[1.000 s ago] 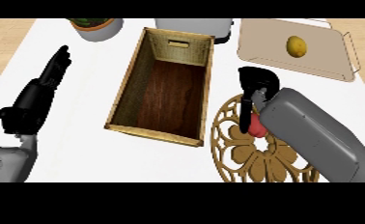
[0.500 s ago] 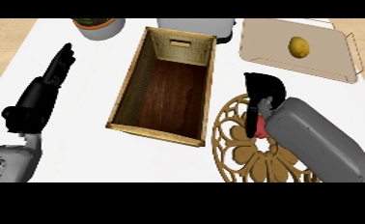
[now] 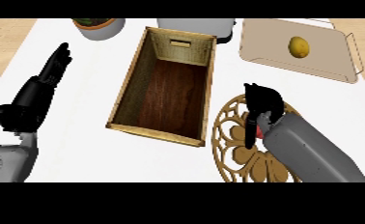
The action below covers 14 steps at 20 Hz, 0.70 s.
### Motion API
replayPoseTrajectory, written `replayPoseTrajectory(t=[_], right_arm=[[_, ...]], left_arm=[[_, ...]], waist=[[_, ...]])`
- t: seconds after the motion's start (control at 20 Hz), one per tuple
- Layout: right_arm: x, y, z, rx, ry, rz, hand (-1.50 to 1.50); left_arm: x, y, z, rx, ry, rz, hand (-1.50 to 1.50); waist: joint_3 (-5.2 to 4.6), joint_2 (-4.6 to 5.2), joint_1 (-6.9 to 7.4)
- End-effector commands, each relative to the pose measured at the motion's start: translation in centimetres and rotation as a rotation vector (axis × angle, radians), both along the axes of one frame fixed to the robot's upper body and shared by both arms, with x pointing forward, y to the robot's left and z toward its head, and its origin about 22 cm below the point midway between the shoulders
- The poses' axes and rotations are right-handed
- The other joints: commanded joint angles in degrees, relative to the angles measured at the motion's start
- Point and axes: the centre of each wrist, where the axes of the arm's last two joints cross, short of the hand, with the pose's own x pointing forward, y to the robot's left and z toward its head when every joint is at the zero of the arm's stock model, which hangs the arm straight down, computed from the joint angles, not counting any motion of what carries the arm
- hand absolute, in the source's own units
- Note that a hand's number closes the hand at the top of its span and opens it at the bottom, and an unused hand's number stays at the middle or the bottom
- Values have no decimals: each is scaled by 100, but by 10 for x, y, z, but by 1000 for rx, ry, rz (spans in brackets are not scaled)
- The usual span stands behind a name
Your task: Pick the bell pepper from the placemat and place it in the basket
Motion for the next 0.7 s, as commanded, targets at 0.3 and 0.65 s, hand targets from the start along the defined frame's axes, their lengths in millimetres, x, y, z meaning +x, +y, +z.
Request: replayPoseTrajectory(t=[0.3, 0.65], right_arm=[[-4, -6, -16, -91, 53, -130, -150], [-18, -15, -29, -88, 73, -124, -150]], left_arm=[[16, 1, 6, 21, -12, -7, 0], [6, -7, 7, 8, -13, 9, 0]], waist=[[0, 11, -20], [2, 5, 10]])
